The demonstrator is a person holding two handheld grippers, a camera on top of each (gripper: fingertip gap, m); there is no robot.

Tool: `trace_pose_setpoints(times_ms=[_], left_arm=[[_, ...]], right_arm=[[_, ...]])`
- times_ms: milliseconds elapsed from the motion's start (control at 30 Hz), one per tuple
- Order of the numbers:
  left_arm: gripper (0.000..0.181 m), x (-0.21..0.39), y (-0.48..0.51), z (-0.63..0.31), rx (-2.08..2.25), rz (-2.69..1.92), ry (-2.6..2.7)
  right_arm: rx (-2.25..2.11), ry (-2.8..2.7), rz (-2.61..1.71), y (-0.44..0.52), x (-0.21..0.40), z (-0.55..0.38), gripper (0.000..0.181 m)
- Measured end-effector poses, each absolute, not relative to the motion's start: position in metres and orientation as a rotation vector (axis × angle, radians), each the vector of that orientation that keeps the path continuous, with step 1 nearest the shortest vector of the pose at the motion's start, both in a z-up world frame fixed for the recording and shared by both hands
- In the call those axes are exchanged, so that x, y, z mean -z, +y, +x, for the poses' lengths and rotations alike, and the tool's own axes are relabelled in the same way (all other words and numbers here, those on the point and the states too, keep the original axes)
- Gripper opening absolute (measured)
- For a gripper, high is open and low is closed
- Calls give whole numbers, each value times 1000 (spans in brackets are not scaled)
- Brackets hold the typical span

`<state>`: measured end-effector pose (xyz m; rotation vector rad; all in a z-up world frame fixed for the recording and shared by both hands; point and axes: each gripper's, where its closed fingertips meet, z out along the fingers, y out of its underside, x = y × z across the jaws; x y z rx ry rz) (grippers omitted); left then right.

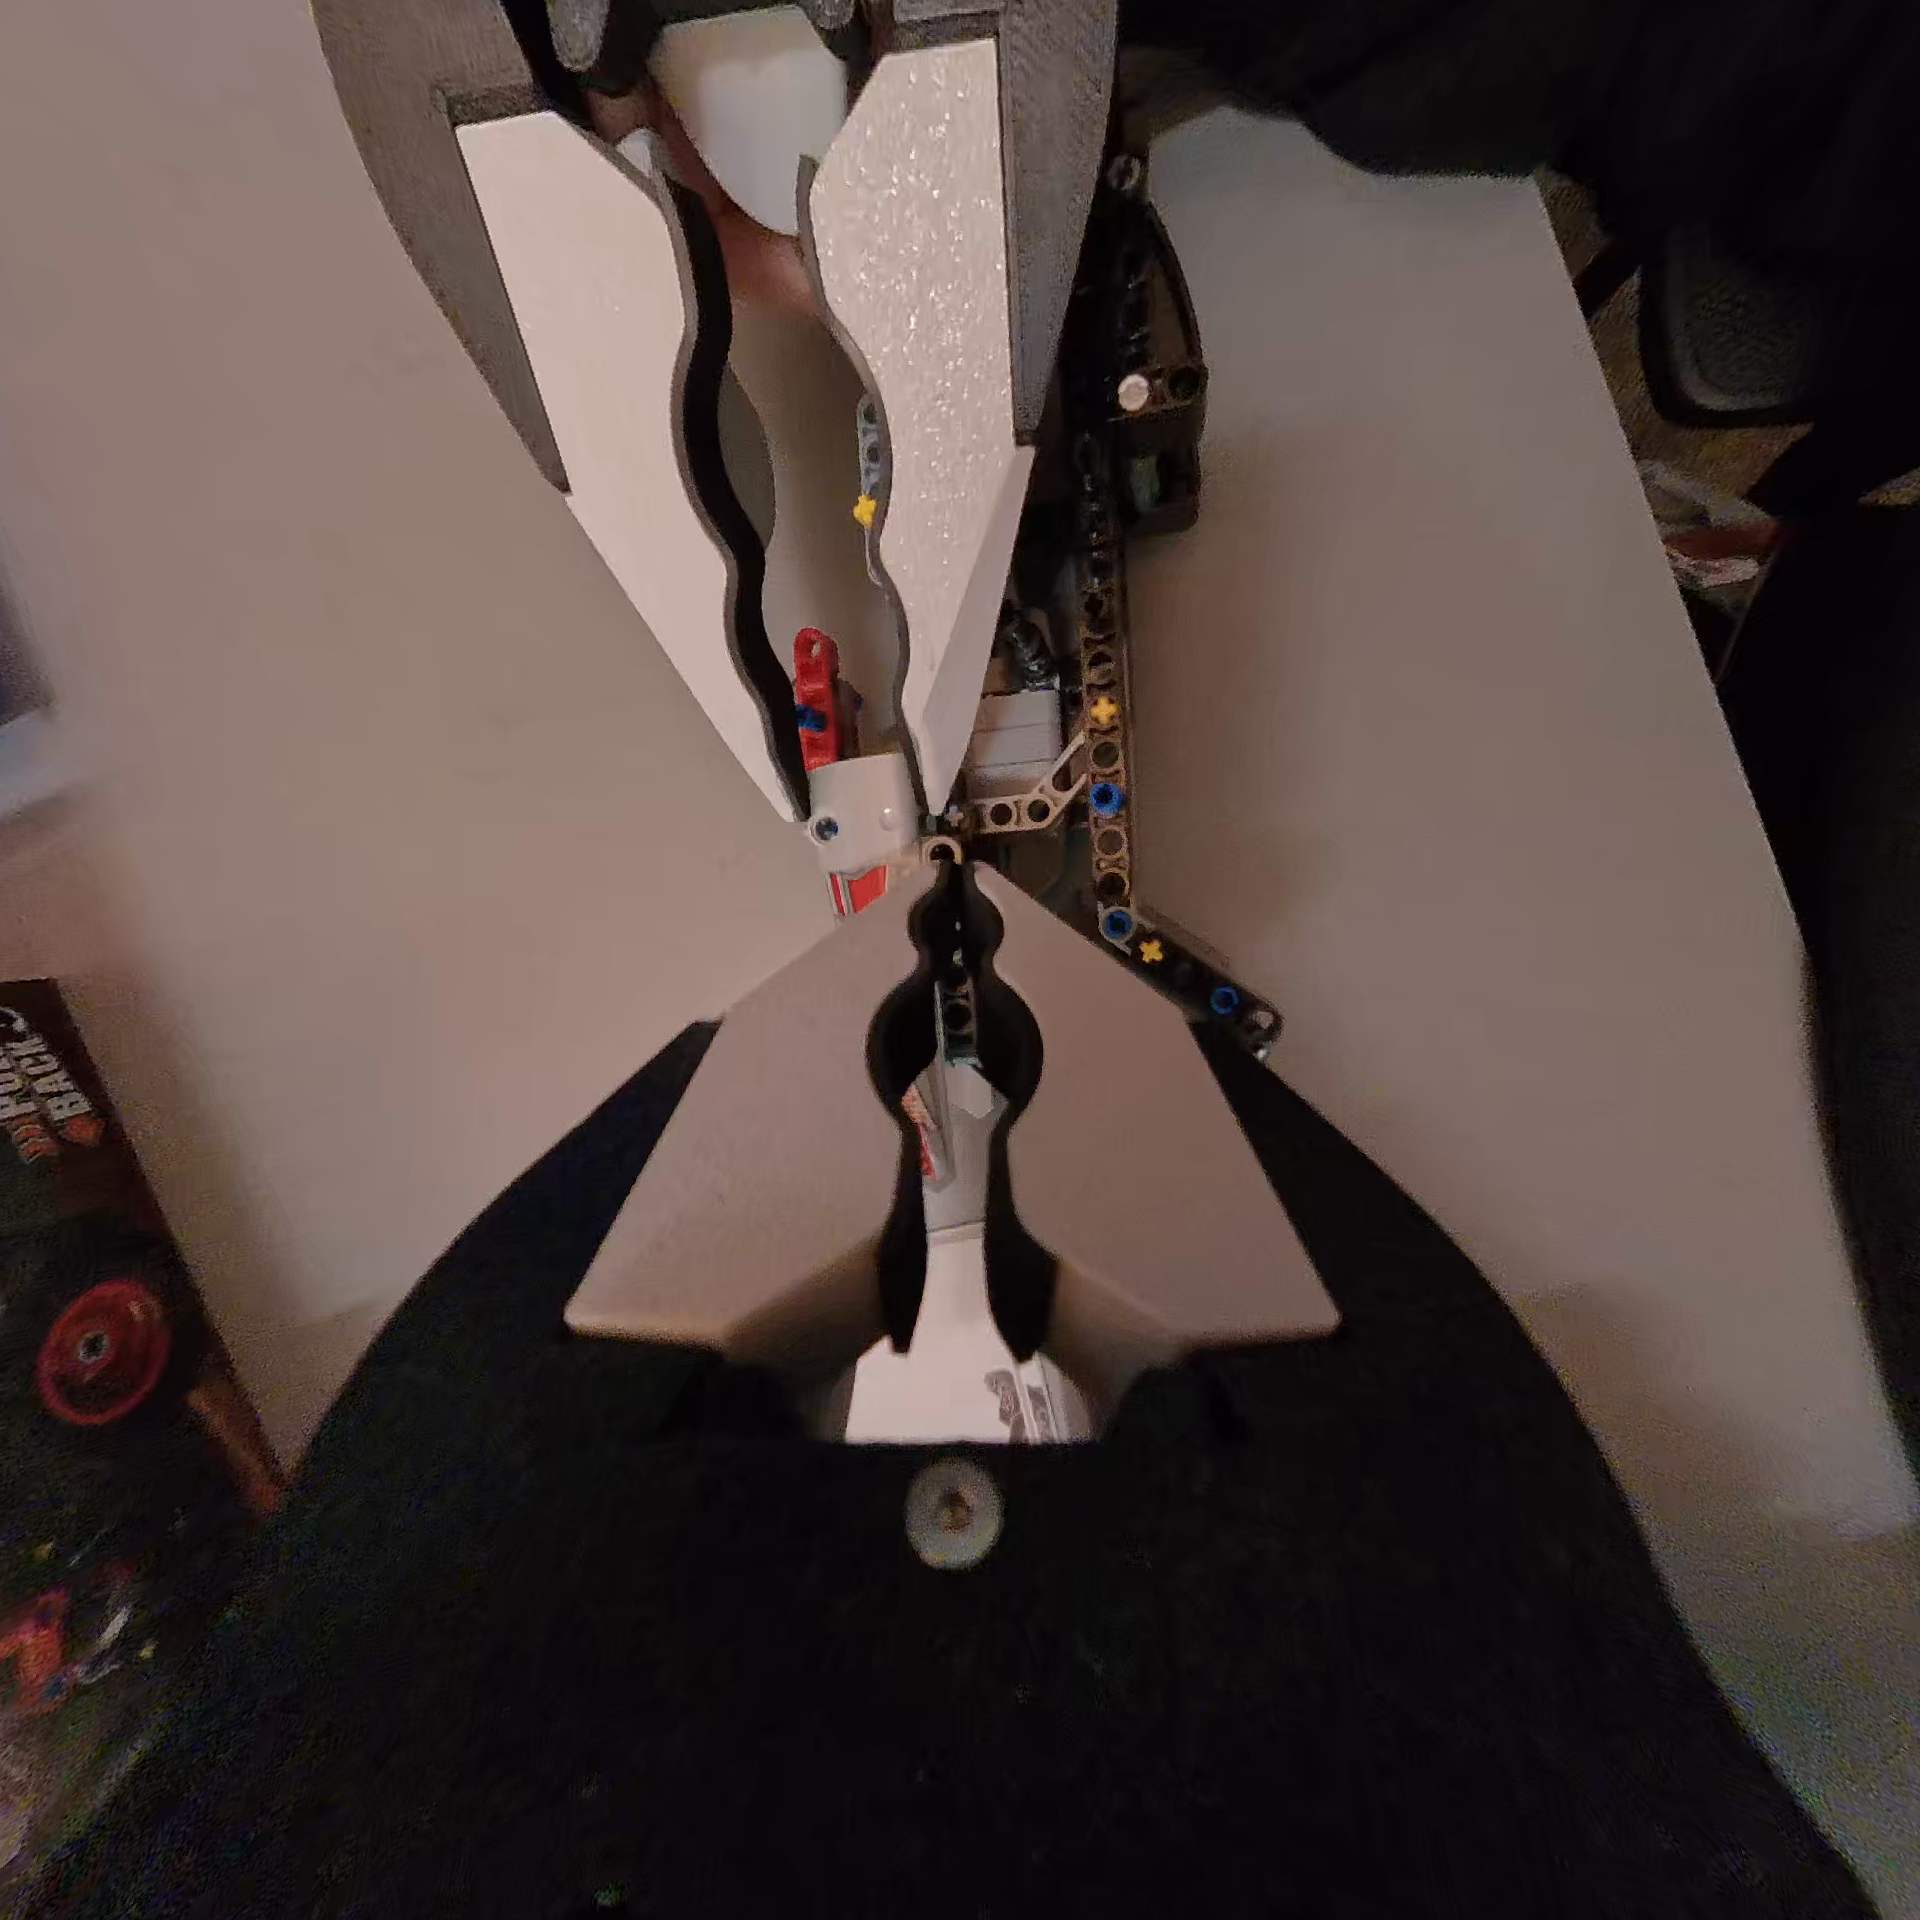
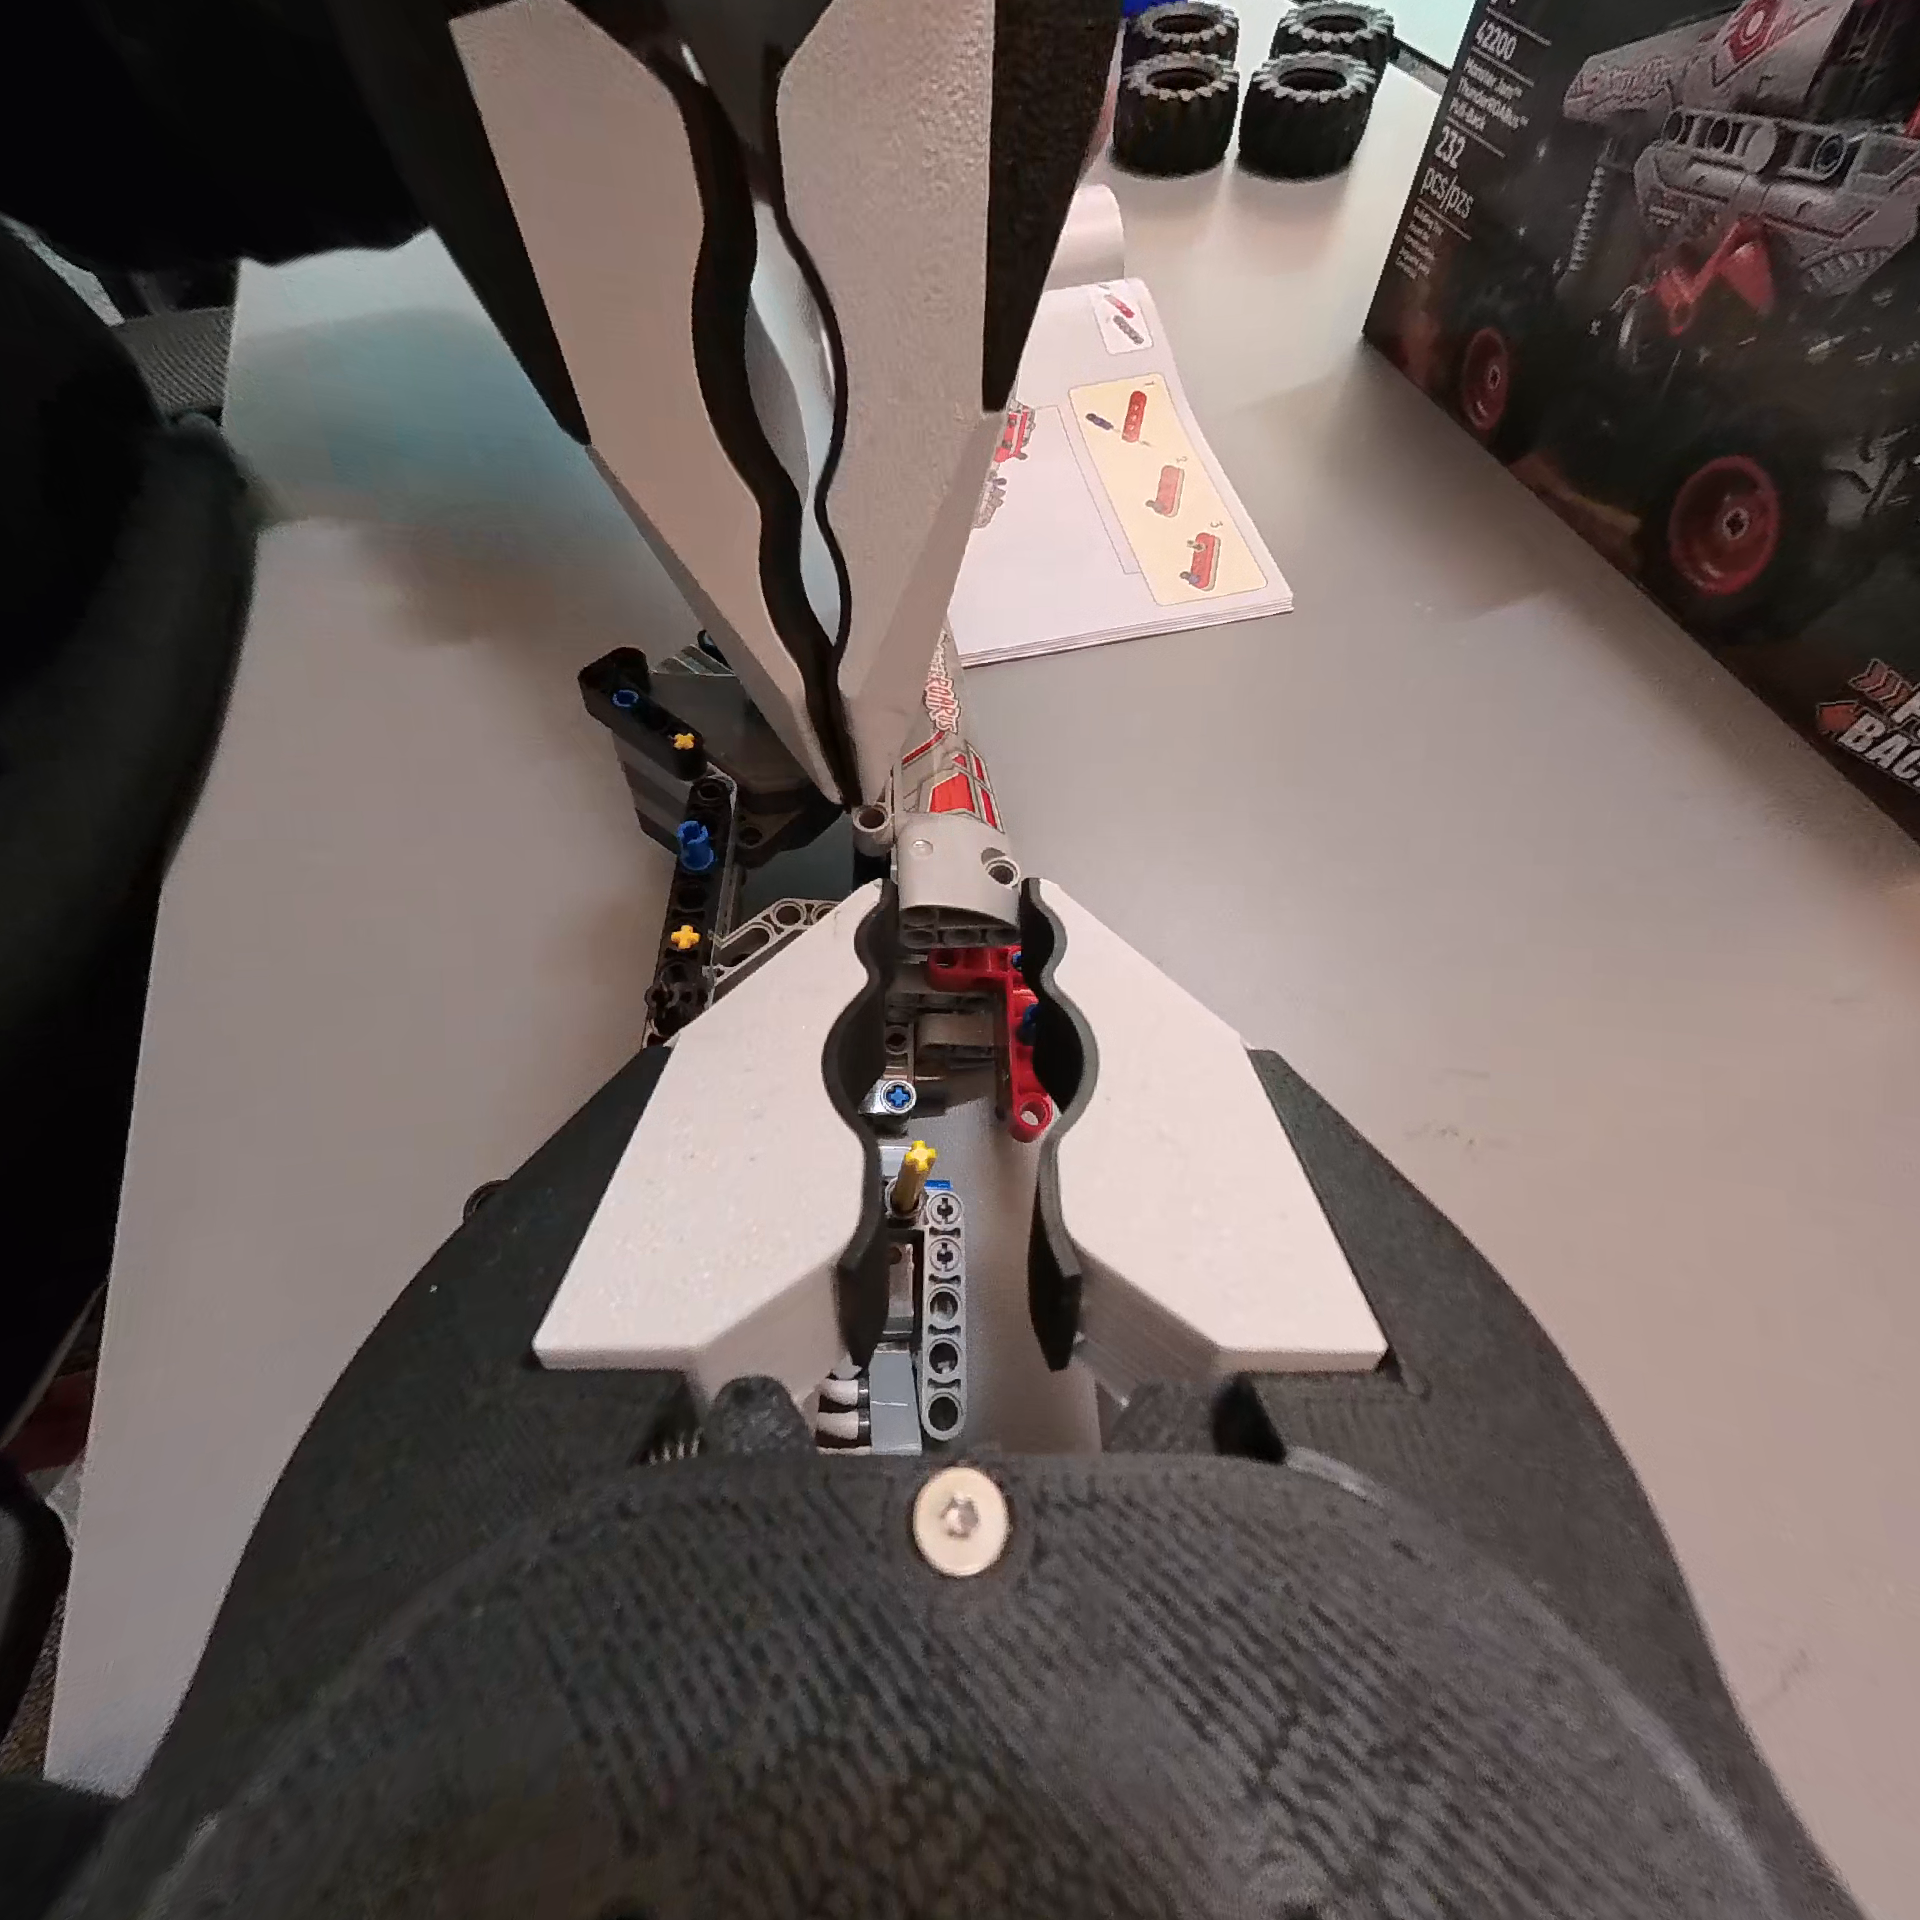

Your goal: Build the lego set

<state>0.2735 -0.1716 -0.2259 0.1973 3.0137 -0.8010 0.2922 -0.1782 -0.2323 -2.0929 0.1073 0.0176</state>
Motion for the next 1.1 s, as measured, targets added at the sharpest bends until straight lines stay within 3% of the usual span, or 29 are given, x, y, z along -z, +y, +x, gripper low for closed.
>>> trace_pose_setpoints(times_ms=[567, 1100], left_arm=[[0, 227, -170, 274, 480, 213, 3043], [0, 224, -172, 273, 671, 42, 3111]], right_arm=[[-5, 87, -2095, -178, 232, 292, 21], [-5, 84, -2081, -179, 232, 290, 21]])
